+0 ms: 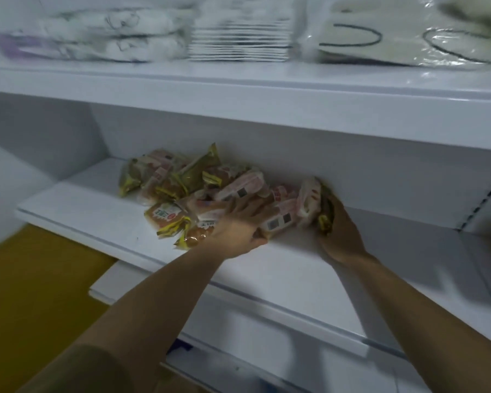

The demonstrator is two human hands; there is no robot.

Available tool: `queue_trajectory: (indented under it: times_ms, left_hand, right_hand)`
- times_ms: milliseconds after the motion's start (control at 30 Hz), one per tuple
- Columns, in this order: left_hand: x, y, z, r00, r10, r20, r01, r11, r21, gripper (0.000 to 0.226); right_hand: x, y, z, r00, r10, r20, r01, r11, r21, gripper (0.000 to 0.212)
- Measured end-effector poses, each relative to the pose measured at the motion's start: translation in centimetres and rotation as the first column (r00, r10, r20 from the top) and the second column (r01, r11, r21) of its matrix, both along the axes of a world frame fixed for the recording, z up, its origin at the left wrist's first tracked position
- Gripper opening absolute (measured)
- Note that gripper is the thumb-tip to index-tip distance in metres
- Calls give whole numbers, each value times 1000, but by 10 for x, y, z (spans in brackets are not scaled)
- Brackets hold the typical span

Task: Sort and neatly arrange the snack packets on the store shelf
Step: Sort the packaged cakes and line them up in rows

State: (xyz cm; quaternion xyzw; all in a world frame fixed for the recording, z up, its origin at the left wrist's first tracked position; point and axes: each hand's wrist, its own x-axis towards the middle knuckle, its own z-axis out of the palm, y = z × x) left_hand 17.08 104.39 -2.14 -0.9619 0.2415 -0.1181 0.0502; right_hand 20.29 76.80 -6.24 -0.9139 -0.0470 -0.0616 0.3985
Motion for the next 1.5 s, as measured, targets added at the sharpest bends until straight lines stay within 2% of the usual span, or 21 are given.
queue_trajectory:
  times_ms: [67,167,267,367,467,533,600,667,733,767,833,900,1033,1100,1167,1200,1233,1333,1367,1433,1500]
  left_hand:
    - [6,19,-2,1000,-7,29,7,1000,-1,76]
    - [8,40,-1,997,-18,70,20,999,-33,74]
    - [7,51,0,988,-29,150,49,990,-132,72]
    - [9,48,-2,979,-26,203,73,972,-223,66]
    - [12,25,-6,951,18,308,107,916,-386,54]
    - [10,-8,-4,939,-18,343,213,813,-542,40]
    - [1,-48,7,979,-78,187,191,663,-724,25]
    - [-5,-84,20,971,-191,-146,-50,430,-901,30]
    - [-7,-110,28,822,-366,-437,-396,184,-900,41]
    - [-7,-120,30,730,-455,-511,-518,121,-847,43]
    - [-12,-136,28,645,-545,-536,-562,138,-816,43]
    - [-19,-150,24,653,-563,-507,-521,152,-840,36]
    - [-22,-175,11,657,-599,-458,-542,47,-839,23]
    - [-26,-186,9,676,-586,-448,-575,-39,-817,18]
    - [-33,-197,7,648,-615,-450,-622,-87,-778,17]
    - [-37,-202,6,619,-641,-454,-642,-80,-763,22]
    - [-40,-206,5,588,-663,-464,-652,-48,-757,28]
    - [-41,-211,3,519,-677,-523,-597,151,-788,42]
    - [-40,-213,5,520,-672,-527,-588,166,-791,47]
    - [-35,-221,16,575,-624,-529,-619,91,-780,57]
    - [-29,-228,24,661,-565,-493,-550,82,-831,50]
  right_hand:
    - [6,12,2,1000,-5,-7,5,999,-42,83]
    - [12,27,2,1000,-23,12,23,1000,-2,76]
    - [11,30,0,985,-174,21,168,970,178,63]
    - [-10,21,5,930,-365,-36,338,817,467,55]
    - [-39,3,16,915,-392,-100,354,657,665,46]
    - [-63,-9,24,907,-394,-148,375,598,708,54]
    - [-84,-23,29,906,-380,-186,380,535,754,54]
    - [-103,-34,37,922,-341,-185,345,501,794,38]
    - [-118,-45,45,934,-306,-187,322,488,811,33]
    - [-125,-52,47,944,-277,-179,299,490,819,33]
    - [-135,-65,49,956,-234,-175,270,474,838,35]
    - [-139,-78,49,963,-206,-174,251,451,856,36]
    - [-136,-104,52,972,-187,-145,209,392,896,39]
    - [-133,-115,53,970,-199,-143,205,342,917,53]
    - [-129,-123,53,973,-192,-132,198,387,901,59]
    - [-126,-126,52,974,-186,-133,204,442,874,60]
    - [-124,-129,51,974,-178,-139,211,495,843,59]
    - [-120,-142,57,981,-93,-167,189,599,778,52]
    - [-120,-148,62,983,-56,-174,167,658,734,51]
    - [-121,-160,72,982,22,-185,91,810,579,55]
    - [-120,-169,81,967,114,-230,11,877,480,61]
